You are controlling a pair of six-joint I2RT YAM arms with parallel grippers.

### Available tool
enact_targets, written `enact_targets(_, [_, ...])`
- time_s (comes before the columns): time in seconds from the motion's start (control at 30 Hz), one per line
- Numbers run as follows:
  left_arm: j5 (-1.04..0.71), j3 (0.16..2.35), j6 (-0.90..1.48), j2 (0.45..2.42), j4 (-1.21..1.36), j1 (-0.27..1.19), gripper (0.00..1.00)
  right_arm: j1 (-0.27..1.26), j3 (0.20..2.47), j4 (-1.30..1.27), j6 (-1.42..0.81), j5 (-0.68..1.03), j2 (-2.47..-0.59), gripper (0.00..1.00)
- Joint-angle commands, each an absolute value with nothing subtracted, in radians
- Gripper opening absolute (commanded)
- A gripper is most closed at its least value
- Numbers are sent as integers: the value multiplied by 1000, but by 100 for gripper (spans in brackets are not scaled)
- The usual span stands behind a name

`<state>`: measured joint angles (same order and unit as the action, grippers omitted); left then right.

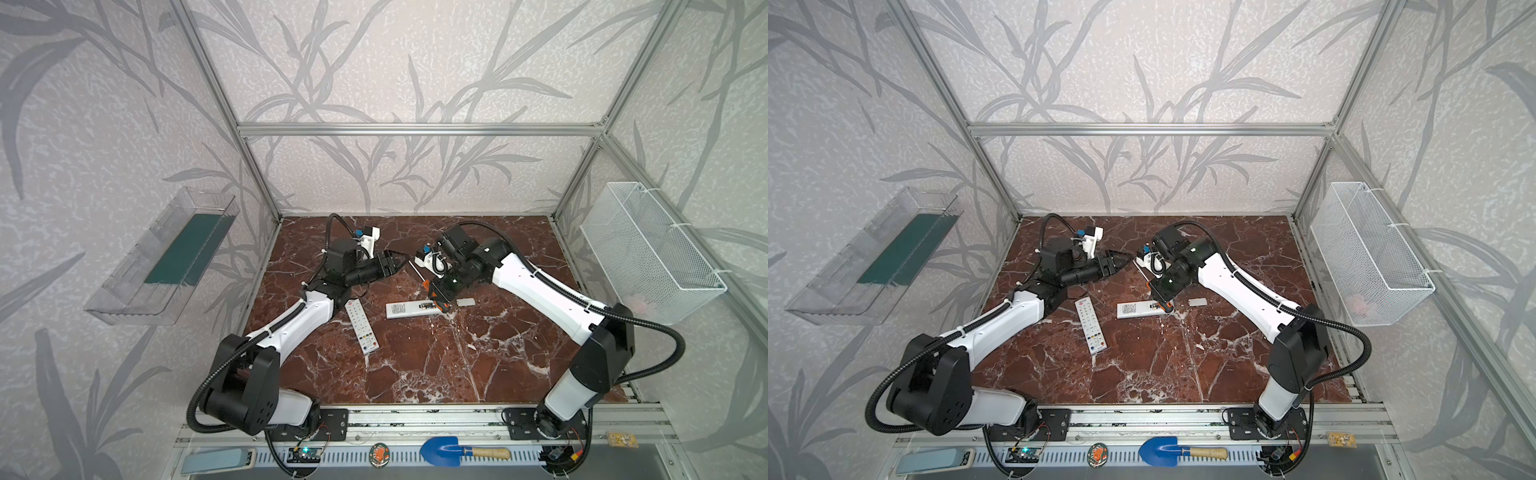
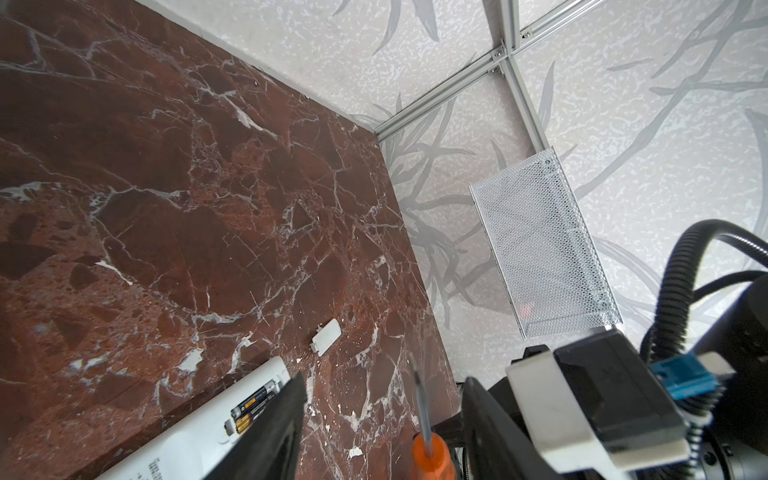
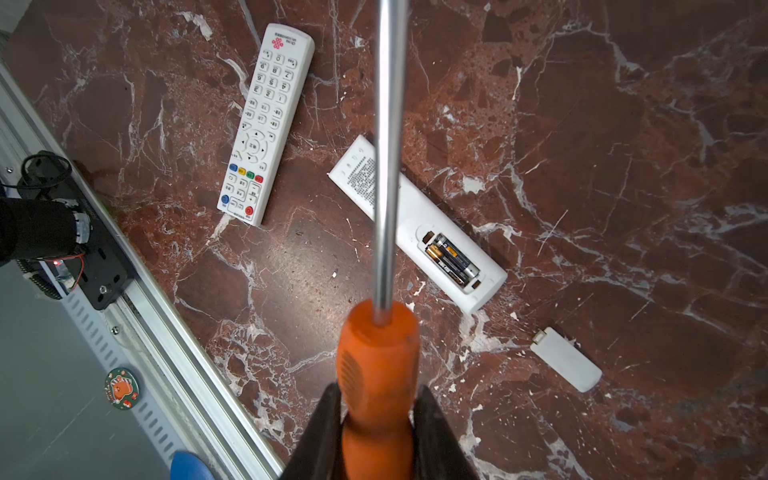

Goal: Unload the batteries from the remote control

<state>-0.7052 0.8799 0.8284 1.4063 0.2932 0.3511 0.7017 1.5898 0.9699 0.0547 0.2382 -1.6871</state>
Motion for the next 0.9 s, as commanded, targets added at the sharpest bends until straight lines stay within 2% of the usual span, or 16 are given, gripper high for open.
enact_targets(0.0, [-716,928,842,1427,317,368,60,720,1636,1004,85,205,-1701,0])
enact_targets(0.17, [-708,939,851,1440,318,389,58,736,1655,1007,95,163,-1701,0])
enact_targets(0.27, [-704,937,857,1443,316,391,51,739,1664,1006,95,156,-1701,0])
enact_targets(0.53, [-715,938,914,1471,344,391,17,742,1669,1008,95,146,-1728,0])
enact_targets(0.6, [-723,939,930,1482,358,390,2,742,1669,1008,88,130,-1729,0])
enact_targets(0.67, [-732,940,945,1489,373,391,0,741,1670,1009,68,105,-1725,7])
enact_targets(0.7, [-733,937,953,1491,385,391,0,739,1671,1007,60,91,-1721,15])
enact_targets(0.8, [-728,921,975,1483,429,387,0,719,1672,1000,12,70,-1712,51])
enact_targets(0.87, [-715,910,991,1477,451,381,0,673,1658,977,-32,127,-1659,64])
